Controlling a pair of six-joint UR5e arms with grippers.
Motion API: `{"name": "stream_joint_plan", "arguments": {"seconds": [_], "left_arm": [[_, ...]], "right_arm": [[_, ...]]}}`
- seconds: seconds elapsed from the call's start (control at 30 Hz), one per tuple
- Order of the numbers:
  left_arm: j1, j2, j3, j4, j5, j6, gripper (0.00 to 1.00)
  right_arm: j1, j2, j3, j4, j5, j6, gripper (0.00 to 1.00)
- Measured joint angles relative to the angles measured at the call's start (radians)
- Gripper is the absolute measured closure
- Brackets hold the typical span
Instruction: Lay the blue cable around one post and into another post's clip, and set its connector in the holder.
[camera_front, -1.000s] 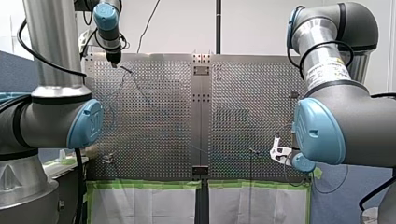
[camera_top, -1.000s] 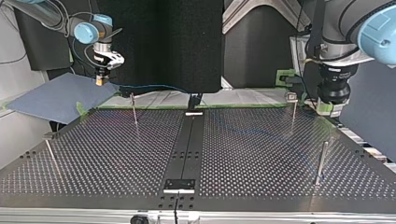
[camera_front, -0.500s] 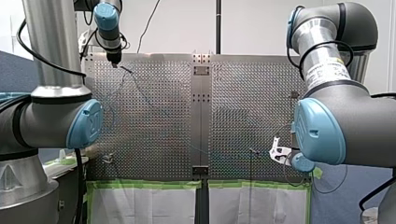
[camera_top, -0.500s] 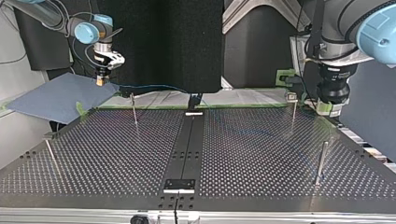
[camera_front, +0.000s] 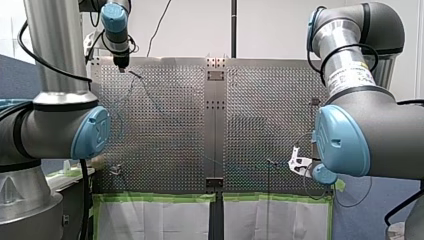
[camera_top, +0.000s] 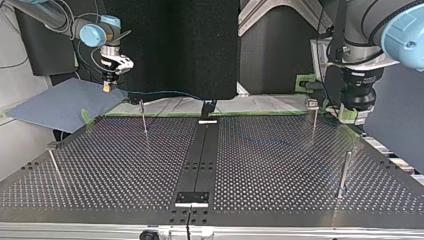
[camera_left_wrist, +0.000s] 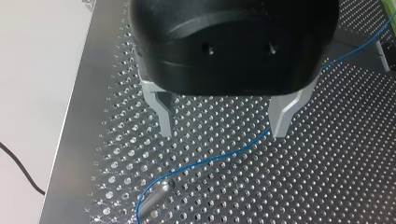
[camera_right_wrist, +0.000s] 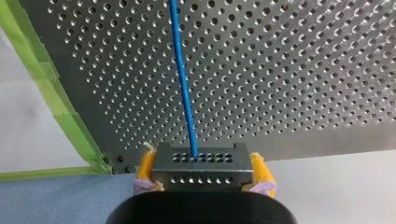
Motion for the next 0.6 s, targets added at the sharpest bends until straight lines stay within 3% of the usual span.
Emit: {"name": "stream_joint_plan", "arguments": {"seconds": [0.6], "left_arm": [[-0.005, 0.003, 0.000, 0.000, -0.018, 0.001, 0.00]], "right_arm": [[0.001, 0.000, -0.004, 0.002, 0.000, 0.000, 0.73]]}}
